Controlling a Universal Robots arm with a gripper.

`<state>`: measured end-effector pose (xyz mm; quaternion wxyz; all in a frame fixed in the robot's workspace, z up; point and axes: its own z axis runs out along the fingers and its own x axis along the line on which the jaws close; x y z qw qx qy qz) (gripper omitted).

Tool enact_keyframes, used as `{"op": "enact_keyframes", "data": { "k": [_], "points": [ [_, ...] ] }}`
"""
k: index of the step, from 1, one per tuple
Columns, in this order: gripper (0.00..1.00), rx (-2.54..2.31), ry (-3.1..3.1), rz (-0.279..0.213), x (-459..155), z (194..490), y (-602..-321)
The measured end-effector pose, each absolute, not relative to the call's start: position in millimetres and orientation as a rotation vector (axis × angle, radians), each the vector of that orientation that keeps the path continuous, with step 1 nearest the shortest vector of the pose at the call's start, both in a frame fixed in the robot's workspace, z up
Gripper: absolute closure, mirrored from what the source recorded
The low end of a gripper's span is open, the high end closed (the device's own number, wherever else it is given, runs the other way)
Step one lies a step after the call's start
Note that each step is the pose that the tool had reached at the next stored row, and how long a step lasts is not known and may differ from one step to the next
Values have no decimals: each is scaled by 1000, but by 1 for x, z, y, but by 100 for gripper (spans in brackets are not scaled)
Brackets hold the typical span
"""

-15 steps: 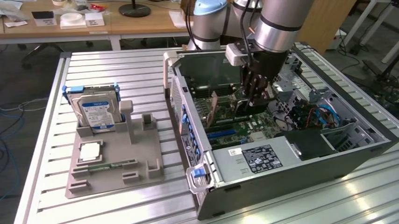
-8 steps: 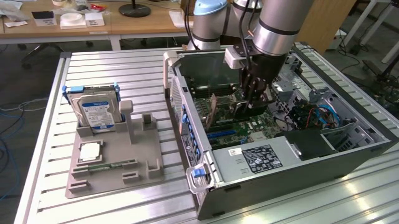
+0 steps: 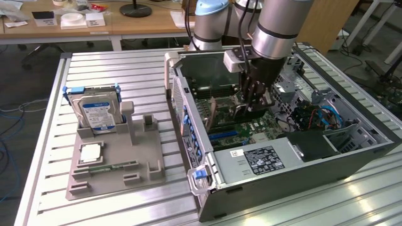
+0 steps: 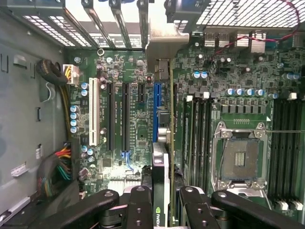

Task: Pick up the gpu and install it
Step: 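Insert the gpu into the slot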

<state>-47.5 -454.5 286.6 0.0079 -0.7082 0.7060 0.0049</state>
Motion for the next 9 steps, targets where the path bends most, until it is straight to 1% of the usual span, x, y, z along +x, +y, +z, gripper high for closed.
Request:
{"op": "enact_keyframes", "data": {
  "k": [9],
  "points": [
    [73,-2214,2206,15,-54,281,-455]
  ]
}}
